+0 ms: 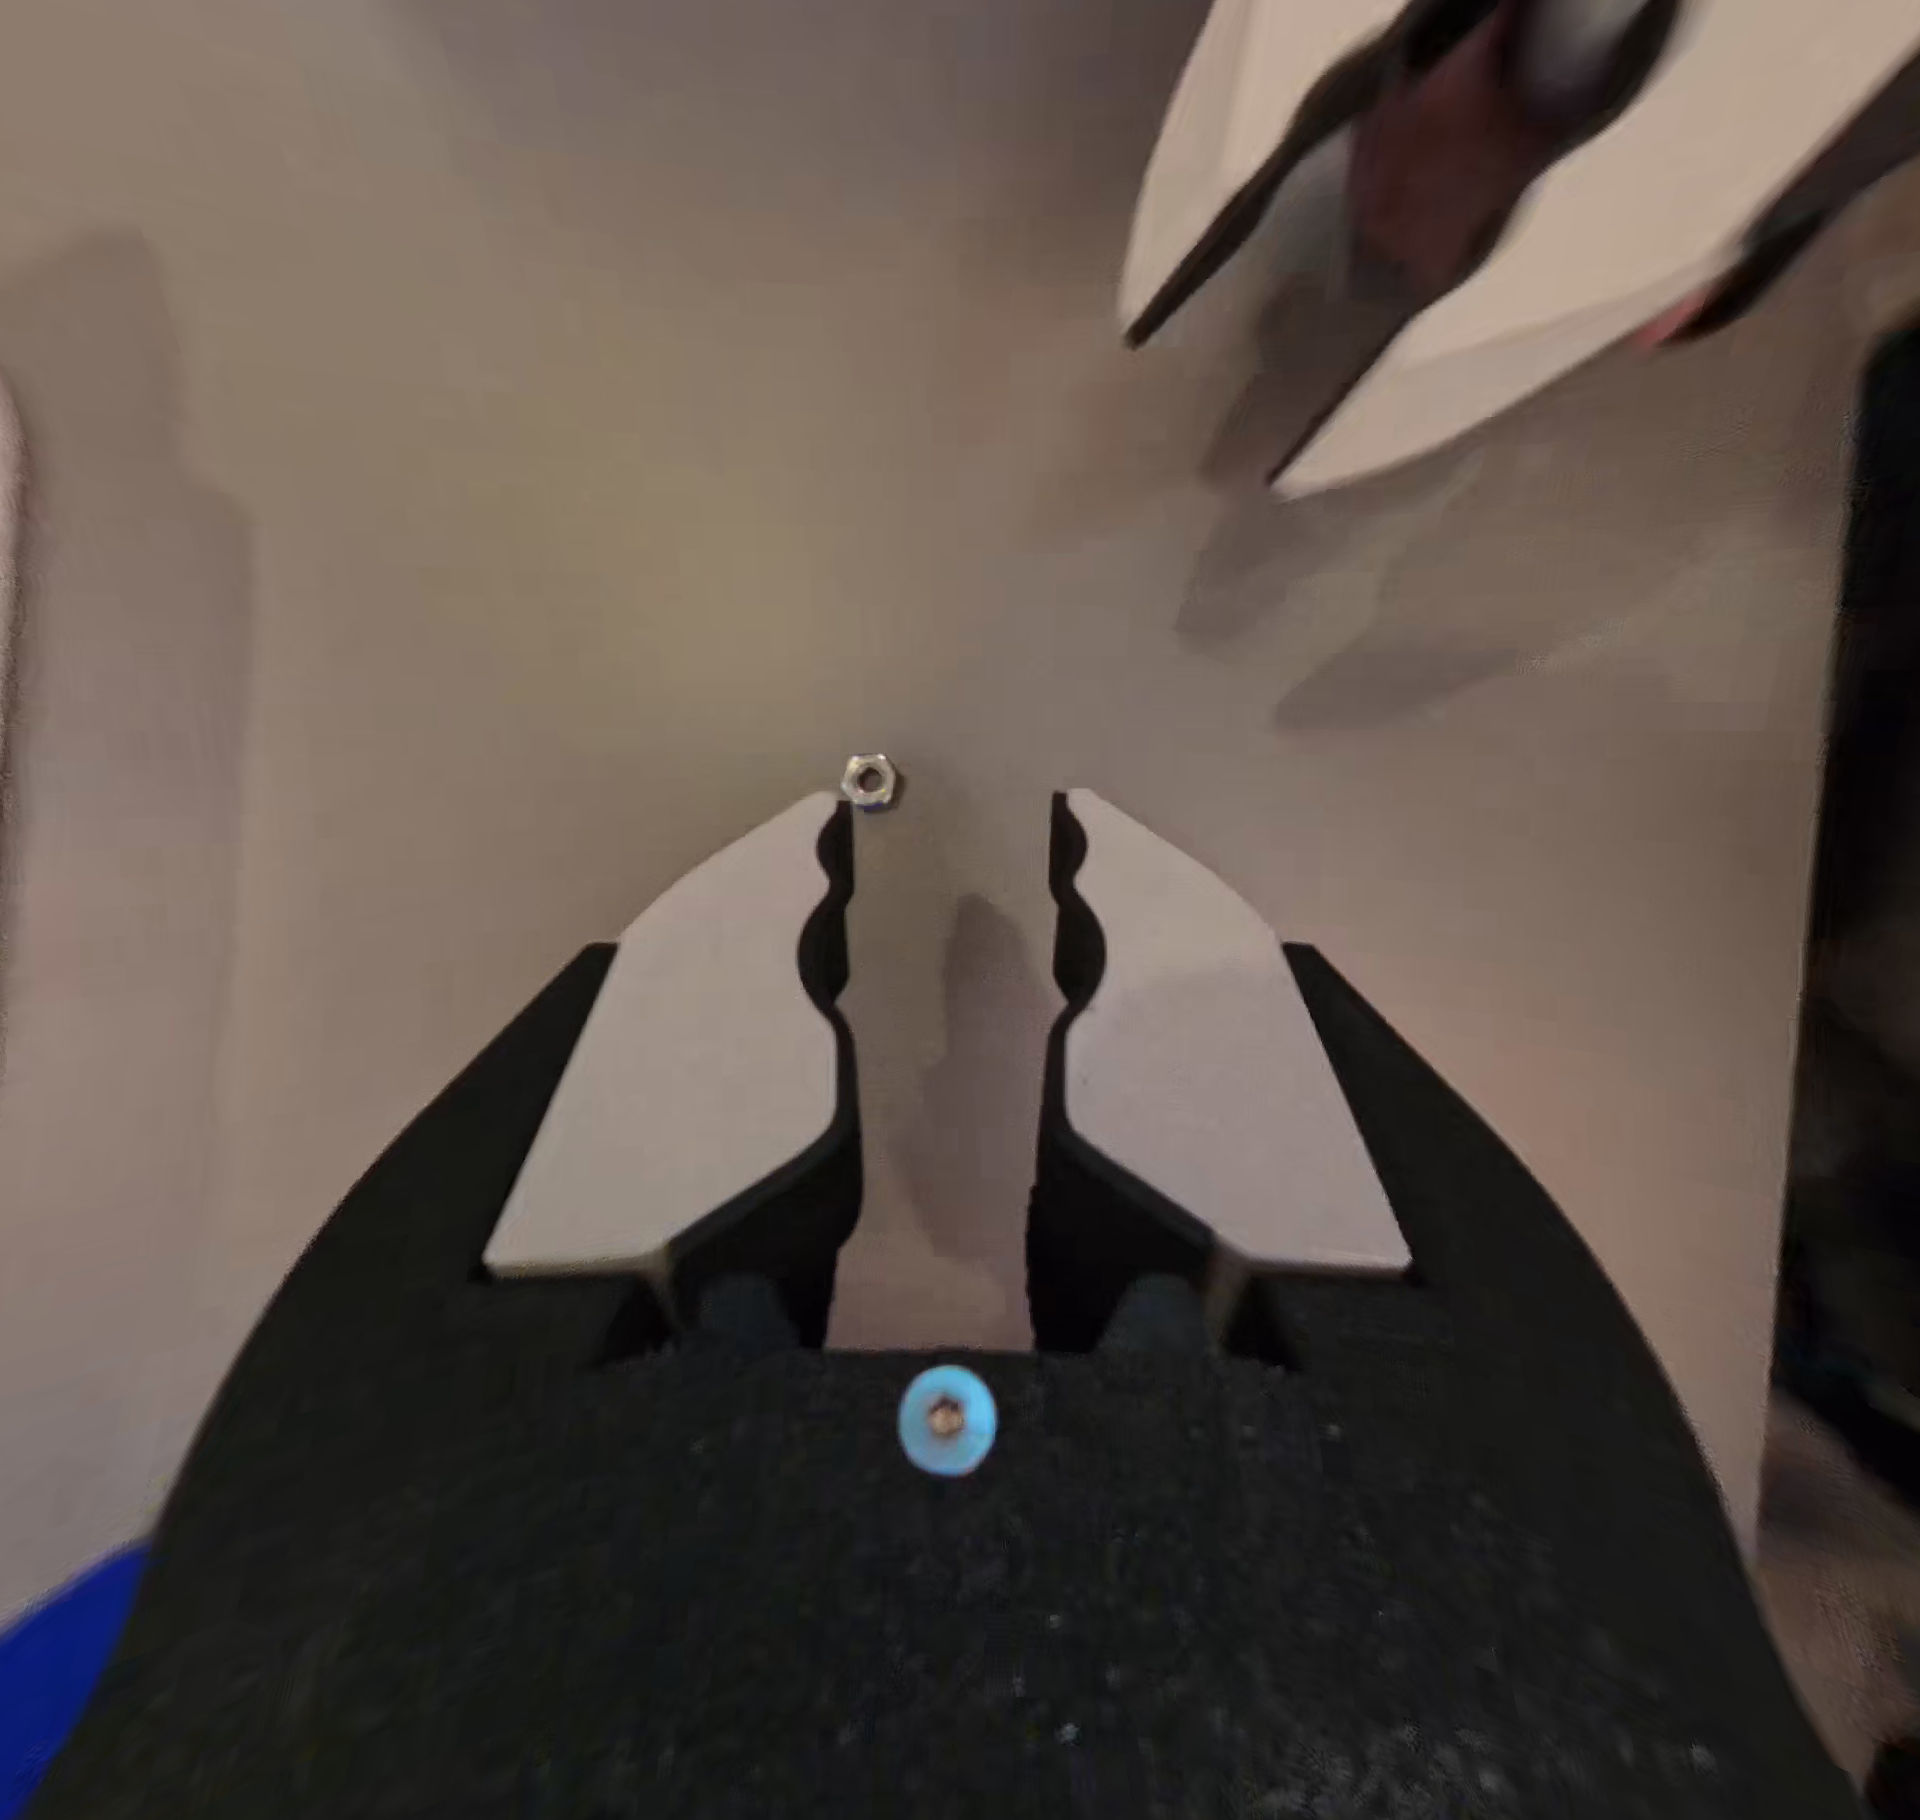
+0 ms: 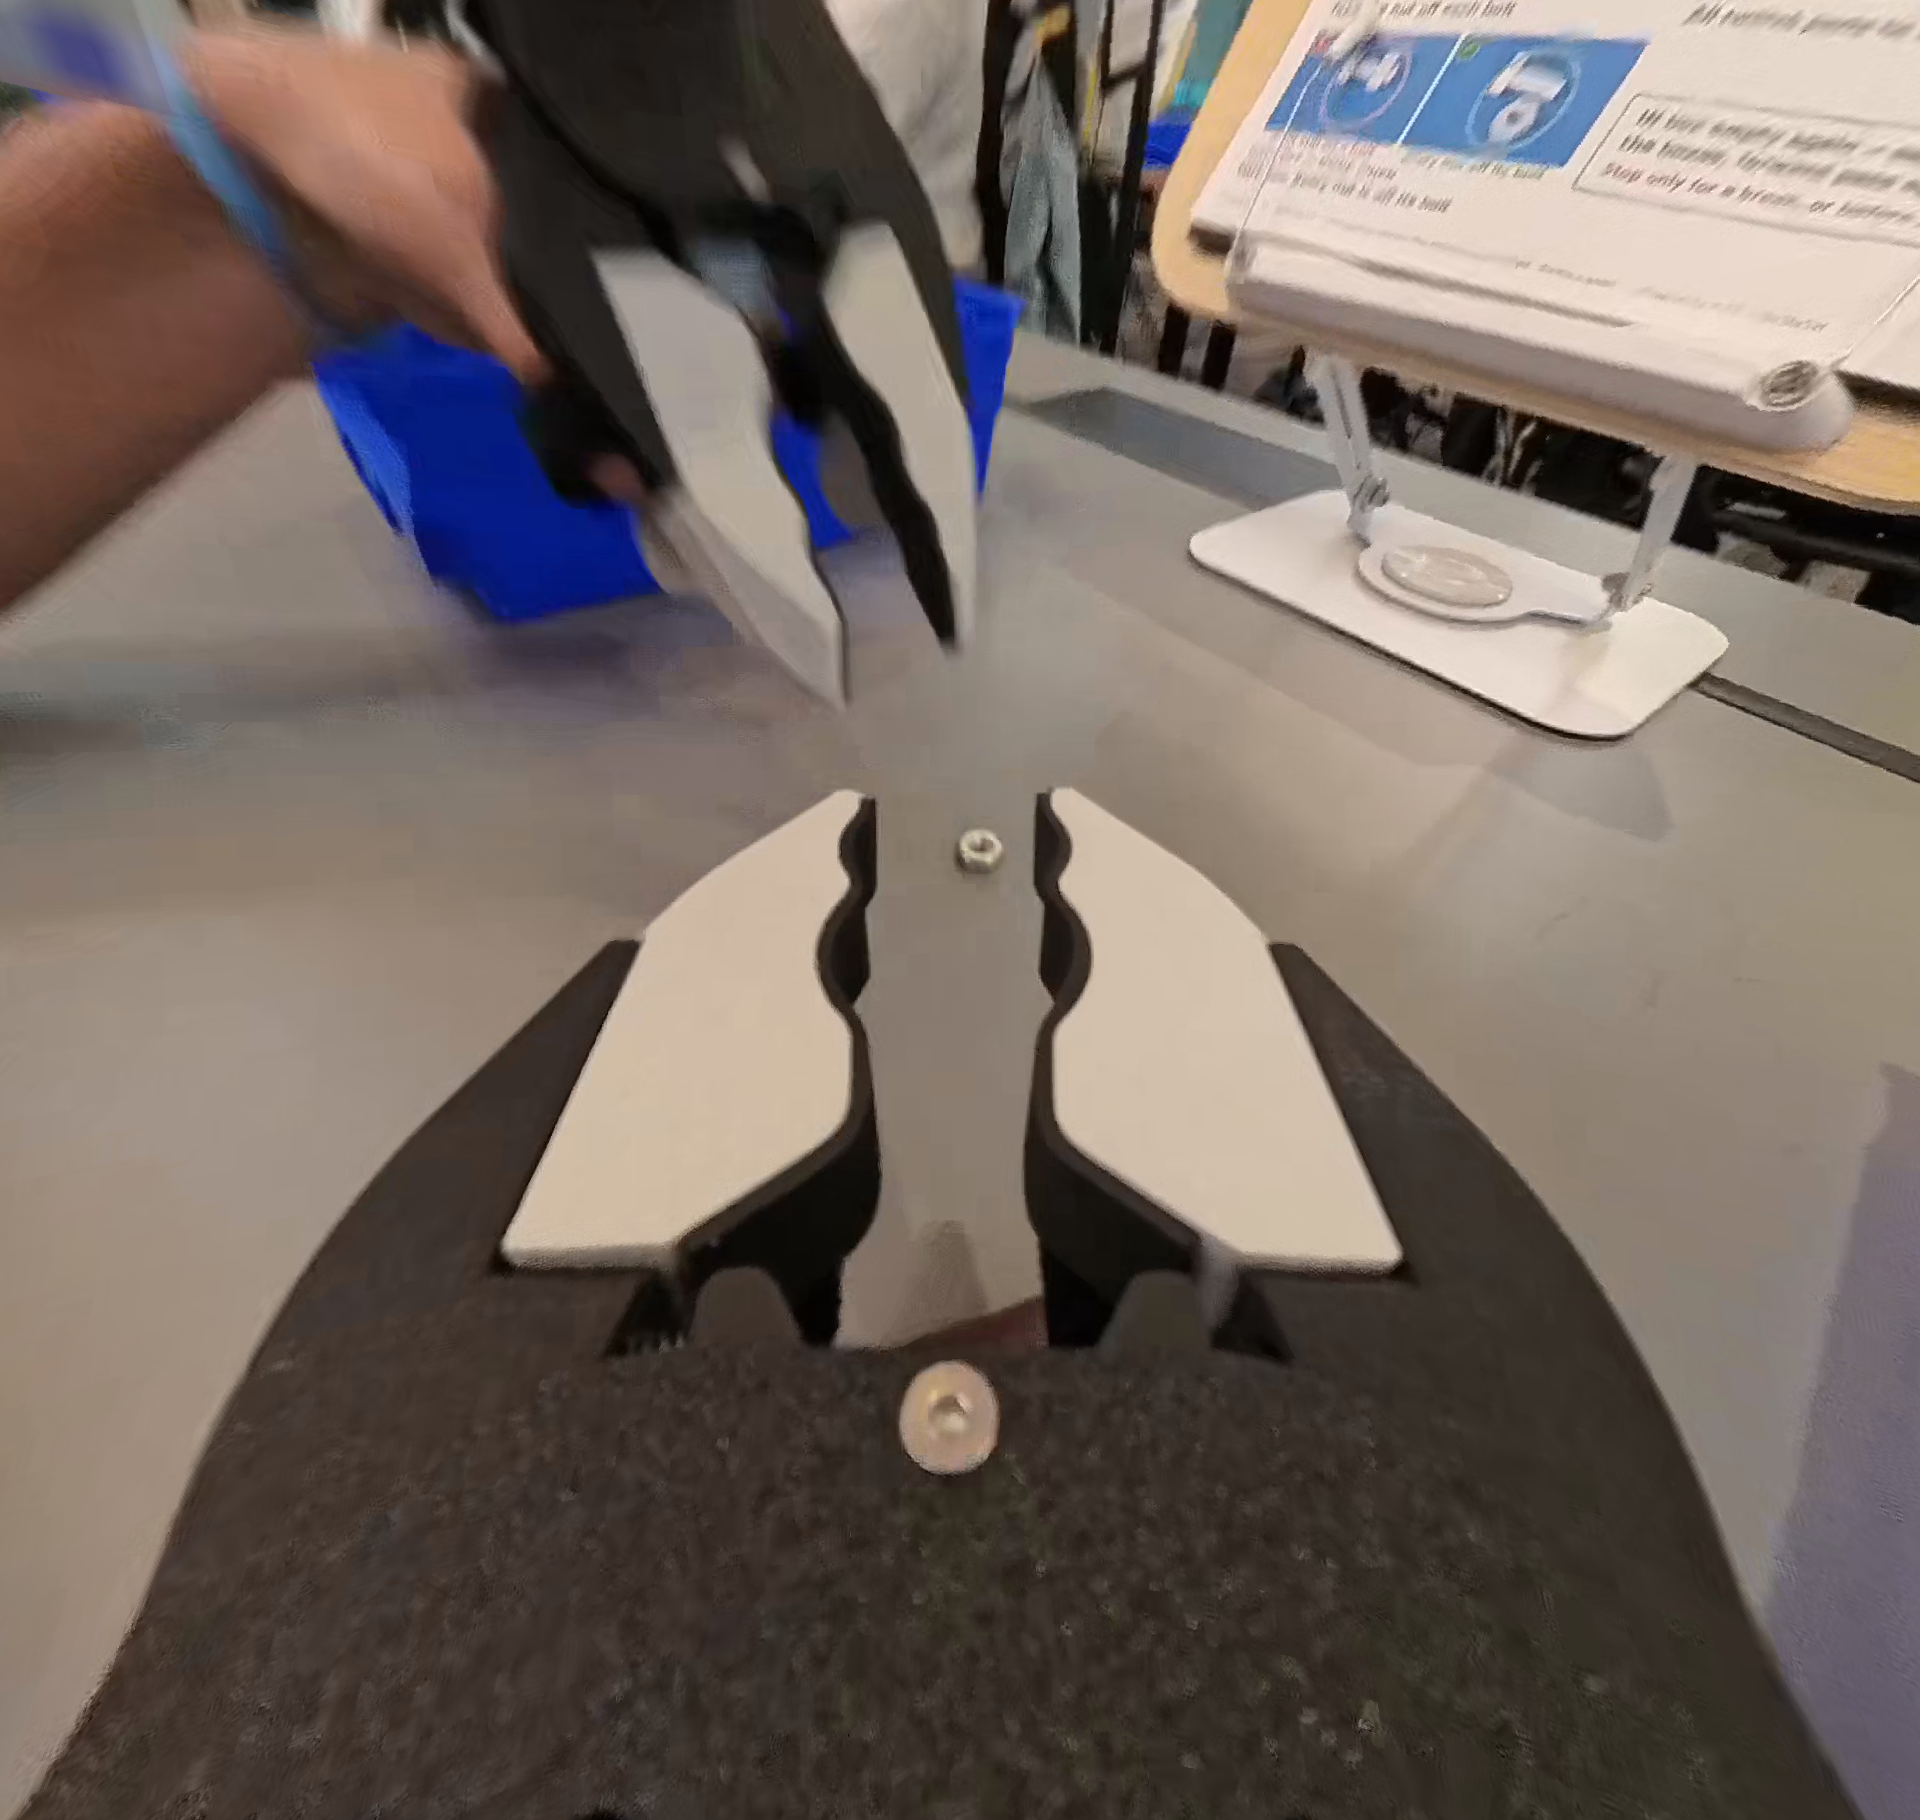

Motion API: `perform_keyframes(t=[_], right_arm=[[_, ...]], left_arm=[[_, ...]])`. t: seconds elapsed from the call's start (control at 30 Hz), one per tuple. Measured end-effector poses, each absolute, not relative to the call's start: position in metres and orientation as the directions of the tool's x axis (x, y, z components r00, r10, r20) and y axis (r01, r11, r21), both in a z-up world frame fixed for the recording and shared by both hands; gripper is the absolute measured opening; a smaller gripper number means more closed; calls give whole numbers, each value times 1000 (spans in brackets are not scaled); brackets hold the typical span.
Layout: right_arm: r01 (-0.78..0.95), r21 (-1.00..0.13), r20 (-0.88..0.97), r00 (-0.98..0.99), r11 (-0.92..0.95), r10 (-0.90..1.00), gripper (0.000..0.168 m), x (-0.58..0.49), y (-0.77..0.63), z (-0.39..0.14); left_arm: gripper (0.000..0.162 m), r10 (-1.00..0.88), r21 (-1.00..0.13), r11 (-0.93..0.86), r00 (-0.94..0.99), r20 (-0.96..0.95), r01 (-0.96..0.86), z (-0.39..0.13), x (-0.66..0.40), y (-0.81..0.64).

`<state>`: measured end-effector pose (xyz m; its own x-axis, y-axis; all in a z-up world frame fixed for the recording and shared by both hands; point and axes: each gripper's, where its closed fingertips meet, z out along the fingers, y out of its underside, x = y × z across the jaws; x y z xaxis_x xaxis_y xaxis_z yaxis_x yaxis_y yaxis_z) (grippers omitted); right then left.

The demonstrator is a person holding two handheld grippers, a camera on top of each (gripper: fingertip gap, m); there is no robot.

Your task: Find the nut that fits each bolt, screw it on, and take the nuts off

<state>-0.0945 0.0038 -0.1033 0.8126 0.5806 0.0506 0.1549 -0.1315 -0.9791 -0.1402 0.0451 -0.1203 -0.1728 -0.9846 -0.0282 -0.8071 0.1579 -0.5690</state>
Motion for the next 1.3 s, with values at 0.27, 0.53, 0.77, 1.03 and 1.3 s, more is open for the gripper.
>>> perform_keyframes(t=[0.27,0.53,0.77,1.03,1.3], right_arm=[[654,-658,156,604,-374,781,44,-110,31,-131],[798,-314,12,544,-514,839,29,-123,66,-165],[810,-235,-17,549,-537,836,29,-129,73,-182],[806,-218,-29,559,-551,829,26,-127,76,-192],[809,-215,-23,555,-546,831,26,-121,78,-194]], left_arm=[[34,-958,-889,-180,280,62,-420,-111,-233,-8],[31,-945,-894,-198,321,66,-402,-121,-265,-32],[31,-948,-891,-165,317,24,-424,-120,-269,-38],[31,-952,-873,-120,304,-34,-473,-121,-263,-42],[32,-960,-858,-138,280,-7,-495,-132,-258,-45]])
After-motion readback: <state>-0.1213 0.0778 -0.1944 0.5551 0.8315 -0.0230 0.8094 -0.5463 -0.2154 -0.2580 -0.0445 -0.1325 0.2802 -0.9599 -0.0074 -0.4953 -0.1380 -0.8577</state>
